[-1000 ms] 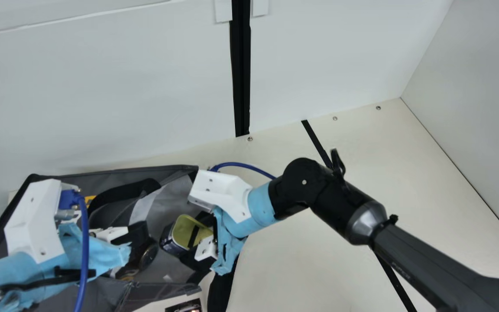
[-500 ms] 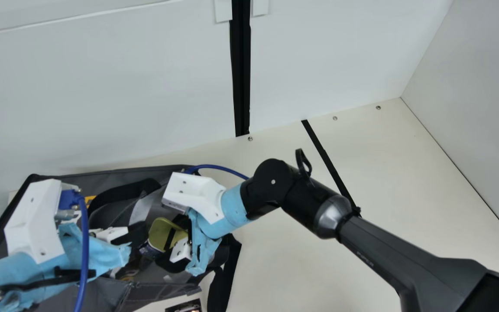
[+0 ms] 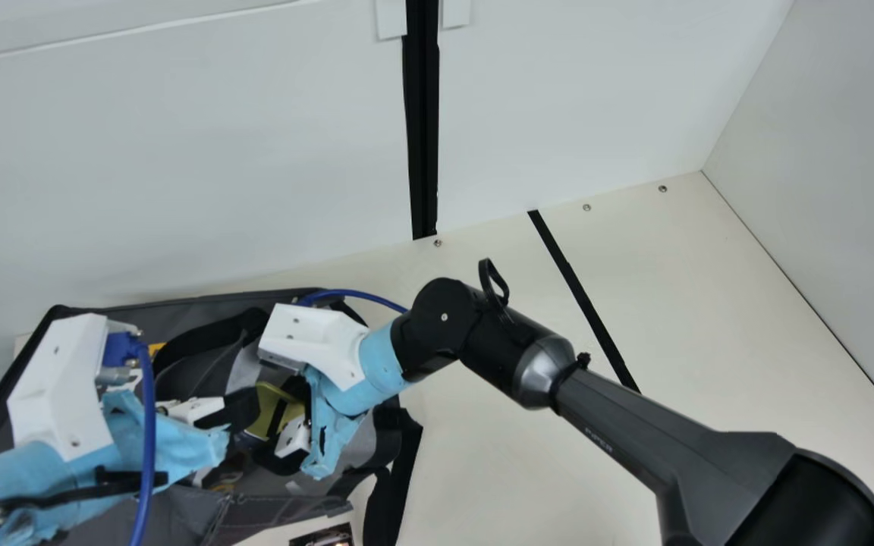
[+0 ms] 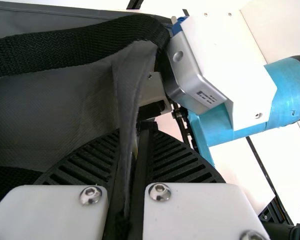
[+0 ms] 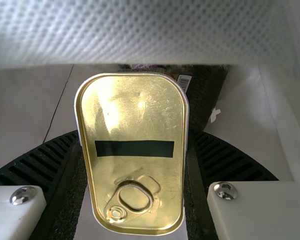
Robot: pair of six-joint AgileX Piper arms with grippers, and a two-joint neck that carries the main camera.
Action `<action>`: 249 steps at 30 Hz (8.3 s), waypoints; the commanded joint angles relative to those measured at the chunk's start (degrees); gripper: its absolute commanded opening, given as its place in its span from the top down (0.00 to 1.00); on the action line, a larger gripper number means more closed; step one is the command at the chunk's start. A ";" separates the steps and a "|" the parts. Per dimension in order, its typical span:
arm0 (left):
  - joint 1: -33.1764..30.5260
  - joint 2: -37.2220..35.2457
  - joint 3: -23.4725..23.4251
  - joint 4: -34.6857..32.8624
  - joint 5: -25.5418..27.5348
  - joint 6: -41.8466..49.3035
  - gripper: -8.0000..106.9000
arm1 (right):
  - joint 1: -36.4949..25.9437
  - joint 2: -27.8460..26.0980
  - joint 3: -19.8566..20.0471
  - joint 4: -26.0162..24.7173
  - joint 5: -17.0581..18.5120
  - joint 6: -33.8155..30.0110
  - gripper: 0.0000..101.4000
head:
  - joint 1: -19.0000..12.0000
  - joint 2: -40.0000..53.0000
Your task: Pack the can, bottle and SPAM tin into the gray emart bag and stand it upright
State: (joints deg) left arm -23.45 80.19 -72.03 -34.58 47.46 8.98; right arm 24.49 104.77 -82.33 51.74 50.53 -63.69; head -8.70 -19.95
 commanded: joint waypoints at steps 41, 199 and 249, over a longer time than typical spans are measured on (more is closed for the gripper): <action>0.00 0.00 0.00 0.00 0.00 0.00 1.00 | -1.50 -3.69 2.79 -0.90 0.20 -0.07 0.06 | -1.30 -0.05; 0.00 0.00 0.00 0.00 0.00 0.00 1.00 | -59.54 -48.22 5.16 -54.03 19.37 51.47 0.06 | -1.30 -0.05; 0.00 0.00 0.00 0.00 0.00 0.00 1.00 | -57.91 -45.82 3.58 -49.61 19.37 52.84 0.06 | -1.30 -0.05</action>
State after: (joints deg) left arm -23.45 80.19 -72.03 -34.58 47.46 8.98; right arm -33.42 58.89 -78.66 1.91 69.81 -10.60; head -8.70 -19.95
